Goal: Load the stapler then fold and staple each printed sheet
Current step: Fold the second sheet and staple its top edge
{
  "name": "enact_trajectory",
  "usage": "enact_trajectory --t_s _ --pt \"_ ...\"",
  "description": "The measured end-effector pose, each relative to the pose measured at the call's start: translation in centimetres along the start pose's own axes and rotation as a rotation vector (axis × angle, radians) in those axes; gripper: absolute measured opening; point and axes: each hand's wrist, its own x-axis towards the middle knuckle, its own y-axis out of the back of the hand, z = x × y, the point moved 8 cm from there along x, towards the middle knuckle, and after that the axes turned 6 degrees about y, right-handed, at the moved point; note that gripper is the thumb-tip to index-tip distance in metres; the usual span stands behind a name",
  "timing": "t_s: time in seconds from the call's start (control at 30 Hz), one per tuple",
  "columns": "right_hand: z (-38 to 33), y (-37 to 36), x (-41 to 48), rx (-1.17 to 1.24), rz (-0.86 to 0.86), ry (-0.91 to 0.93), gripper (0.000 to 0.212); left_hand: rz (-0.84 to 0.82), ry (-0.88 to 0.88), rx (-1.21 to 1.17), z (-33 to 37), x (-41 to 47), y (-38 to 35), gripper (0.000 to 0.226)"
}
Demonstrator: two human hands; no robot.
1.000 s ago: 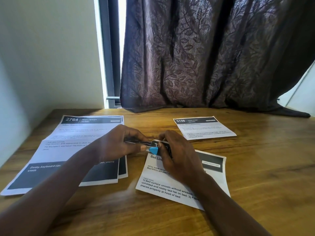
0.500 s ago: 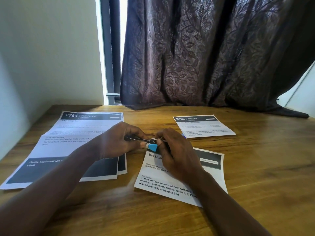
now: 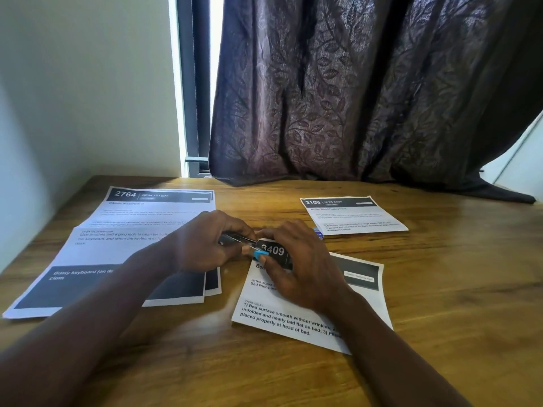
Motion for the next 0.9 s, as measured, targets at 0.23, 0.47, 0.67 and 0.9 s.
enact_trajectory --t_s 0.23,0.47,0.67,0.9 --pt "0.3 -1.0 0.2 0.039 -0.108 -0.059 0.053 0.020 -0.002 0.049 -0.3 0.1 -0.2 0.027" --pt "0.5 -0.6 0.3 0.132 -0.024 -0.069 0.045 0.019 -0.004 0.055 -0.2 -0.1 -0.3 0.023" --pt "1.7 0.2 -0.1 0.244 0.094 -0.104 0.044 0.146 -0.081 0.067 0.6 -1.0 1.3 0.024" --pt "2.1 0.8 0.1 0.245 0.188 -0.103 0.003 0.341 -0.078 0.176 -1.4 -2.4 3.4 0.027"
